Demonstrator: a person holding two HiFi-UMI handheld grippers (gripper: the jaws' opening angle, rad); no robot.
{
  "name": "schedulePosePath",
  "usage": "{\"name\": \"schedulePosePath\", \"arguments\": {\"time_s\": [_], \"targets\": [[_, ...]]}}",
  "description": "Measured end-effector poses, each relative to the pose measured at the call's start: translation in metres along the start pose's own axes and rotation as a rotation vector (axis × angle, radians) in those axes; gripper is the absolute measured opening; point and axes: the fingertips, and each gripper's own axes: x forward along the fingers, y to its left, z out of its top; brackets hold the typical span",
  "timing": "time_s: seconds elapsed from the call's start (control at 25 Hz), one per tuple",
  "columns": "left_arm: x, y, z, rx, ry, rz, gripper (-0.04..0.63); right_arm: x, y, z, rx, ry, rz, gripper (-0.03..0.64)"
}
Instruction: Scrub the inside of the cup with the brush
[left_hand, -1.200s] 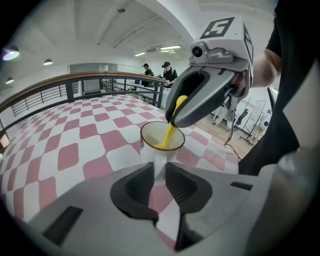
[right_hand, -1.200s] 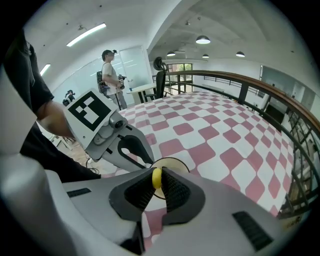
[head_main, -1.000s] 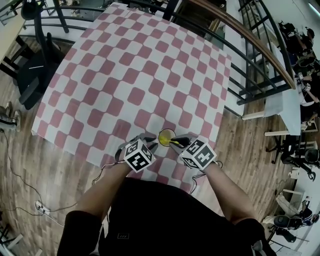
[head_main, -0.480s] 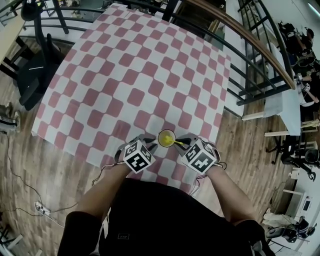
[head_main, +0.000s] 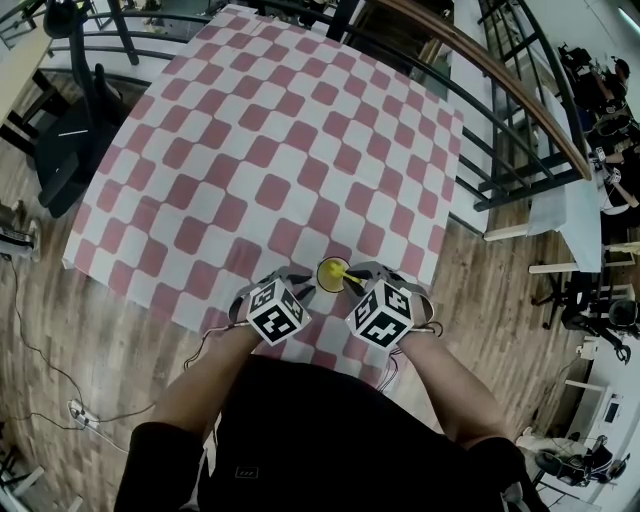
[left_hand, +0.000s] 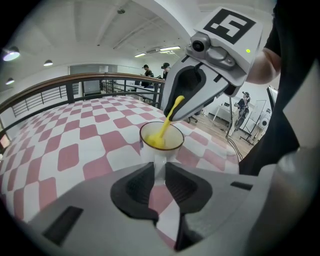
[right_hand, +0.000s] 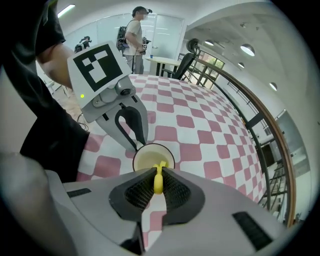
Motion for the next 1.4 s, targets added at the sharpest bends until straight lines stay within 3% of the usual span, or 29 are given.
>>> {"name": "schedulePosePath", "arguments": {"time_s": [0.16, 0.64, 0.92, 1.24, 1.4], "targets": [[0.000, -0.001, 0.000, 0.006, 0.001, -0.002, 0.072, 0.004, -0.001, 0.011, 0.056, -0.057, -0.001, 0.043], [0.000, -0.002, 0.000, 0.007, 0.003, -0.008, 0.072, 0.004, 0.015, 0.017, 0.204, -0.135, 0.146, 0.041], [0.001, -0.001, 0.001, 0.009, 0.008, -0.006, 0.072, -0.002, 0.020, 0.006, 0.127, -0.051, 0.204, 0.041], [0.000, -0.001, 0.000, 0.005, 0.008, -0.005, 0.072, -0.006, 0.012, -0.009, 0.092, 0.012, 0.177, 0.041], [0.001, -0.001, 0.000, 0.008, 0.006, -0.002, 0.072, -0.008, 0.002, -0.018, 0.076, 0.040, 0.120, 0.042]]}}
